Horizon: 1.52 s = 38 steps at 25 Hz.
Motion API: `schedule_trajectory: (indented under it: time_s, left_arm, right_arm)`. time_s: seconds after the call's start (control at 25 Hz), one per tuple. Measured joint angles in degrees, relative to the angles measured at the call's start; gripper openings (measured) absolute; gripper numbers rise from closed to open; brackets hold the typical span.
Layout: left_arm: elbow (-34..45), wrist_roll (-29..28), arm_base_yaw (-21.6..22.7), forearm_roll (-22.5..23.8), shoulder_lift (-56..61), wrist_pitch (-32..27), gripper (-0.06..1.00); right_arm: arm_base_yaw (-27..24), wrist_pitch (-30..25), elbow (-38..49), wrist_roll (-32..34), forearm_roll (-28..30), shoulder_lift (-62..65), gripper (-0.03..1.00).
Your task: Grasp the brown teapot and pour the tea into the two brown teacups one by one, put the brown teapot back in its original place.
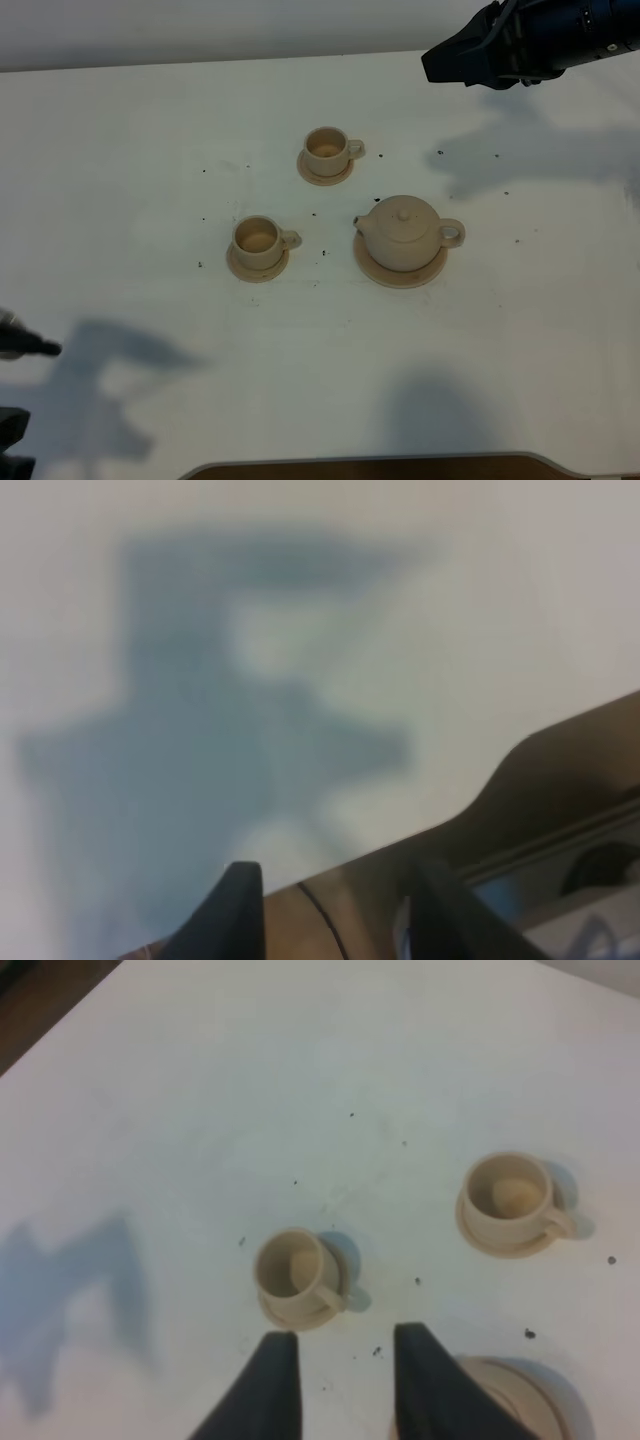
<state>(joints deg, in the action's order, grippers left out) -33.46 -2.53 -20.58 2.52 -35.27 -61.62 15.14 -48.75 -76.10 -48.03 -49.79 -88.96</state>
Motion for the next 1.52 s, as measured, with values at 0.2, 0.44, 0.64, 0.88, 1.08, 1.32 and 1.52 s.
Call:
schedule_trajectory:
  time_s: [0.2,0.44,0.64,0.88,1.08,1.32,1.52]
  left_arm:
    - [1.63,-2.46,0.00,0.54,8.81,-2.97,0.35]
    - [2.49,-5.35,0.00,1.21,18.27,-1.96,0.35]
    - [4.24,-4.54,0.00,-0.52,23.55,0.68,0.35]
    - [4.35,1.96,0.00,-5.43,24.26,0.95,0.36]
    - [4.35,4.48,0.00,-7.93,24.26,0.95,0.36]
    - [4.35,4.73,4.02,-8.25,24.26,0.95,0.36]
    - [4.35,4.73,13.57,-8.31,24.26,0.95,0.36]
  right_arm:
    - [0.00,0.00,0.00,0.18,0.00,0.00,0.26]
    - [0.00,0.00,0.00,0.18,0.00,0.00,0.26]
    - [0.00,0.00,0.00,0.18,0.00,0.00,0.26]
    - [0.00,0.48,0.00,0.00,-0.55,0.00,0.26]
    - [0.00,0.58,0.00,-1.03,-0.80,0.00,0.27]
    - [0.00,0.73,0.00,-2.54,-0.83,0.00,0.34]
    - [0.00,0.76,0.00,-2.60,-0.83,0.00,0.37]
